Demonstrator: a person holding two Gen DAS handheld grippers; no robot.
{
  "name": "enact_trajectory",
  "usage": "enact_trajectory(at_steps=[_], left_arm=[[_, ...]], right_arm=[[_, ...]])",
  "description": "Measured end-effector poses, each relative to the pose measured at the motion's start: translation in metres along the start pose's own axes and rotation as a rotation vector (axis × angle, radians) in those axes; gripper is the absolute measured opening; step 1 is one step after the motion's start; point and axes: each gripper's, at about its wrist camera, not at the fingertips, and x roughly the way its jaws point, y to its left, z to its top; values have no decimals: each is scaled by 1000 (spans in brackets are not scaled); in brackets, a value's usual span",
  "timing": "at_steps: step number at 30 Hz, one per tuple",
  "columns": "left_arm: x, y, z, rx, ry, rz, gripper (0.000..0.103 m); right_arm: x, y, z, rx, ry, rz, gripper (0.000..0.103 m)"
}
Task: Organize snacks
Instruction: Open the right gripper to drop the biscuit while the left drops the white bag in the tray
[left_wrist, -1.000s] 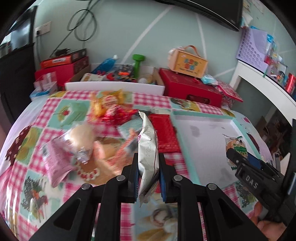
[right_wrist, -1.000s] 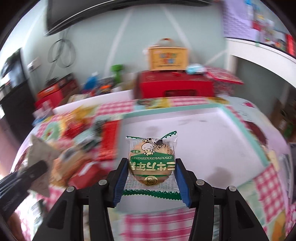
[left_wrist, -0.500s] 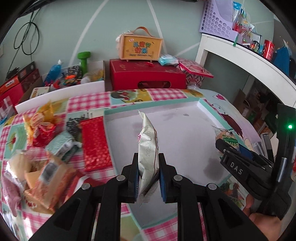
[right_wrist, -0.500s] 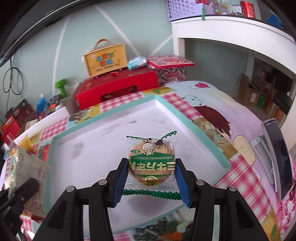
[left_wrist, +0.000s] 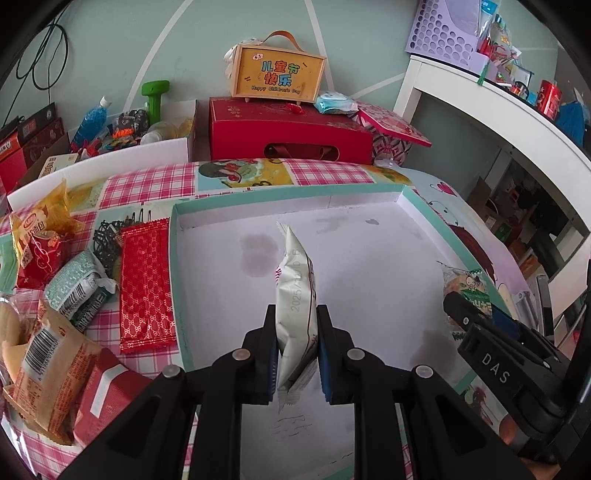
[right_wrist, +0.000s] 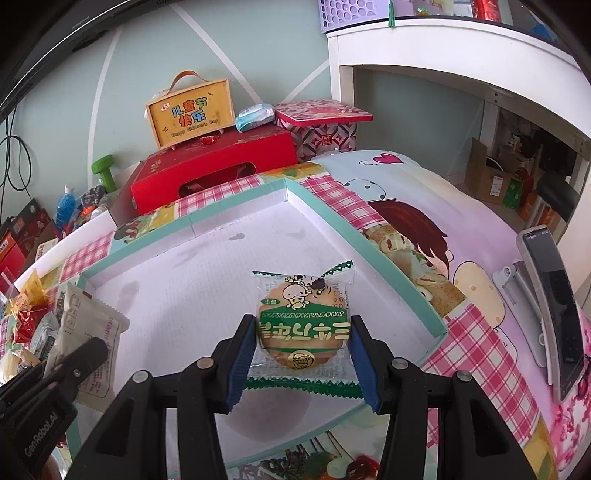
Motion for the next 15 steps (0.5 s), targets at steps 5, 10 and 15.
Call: enact_trajectory(at_steps=[5, 10, 15], left_arm=[[-4, -1, 3, -1, 11, 12, 31], [-19, 7, 10, -30, 18, 44, 49], [-27, 15, 12, -41, 43, 113, 67]], right_arm=[[-1, 2, 0, -7, -1, -6, 53], [-2, 6, 0, -26, -1, -10, 67], [-4, 10, 0, -39, 3, 4, 78]])
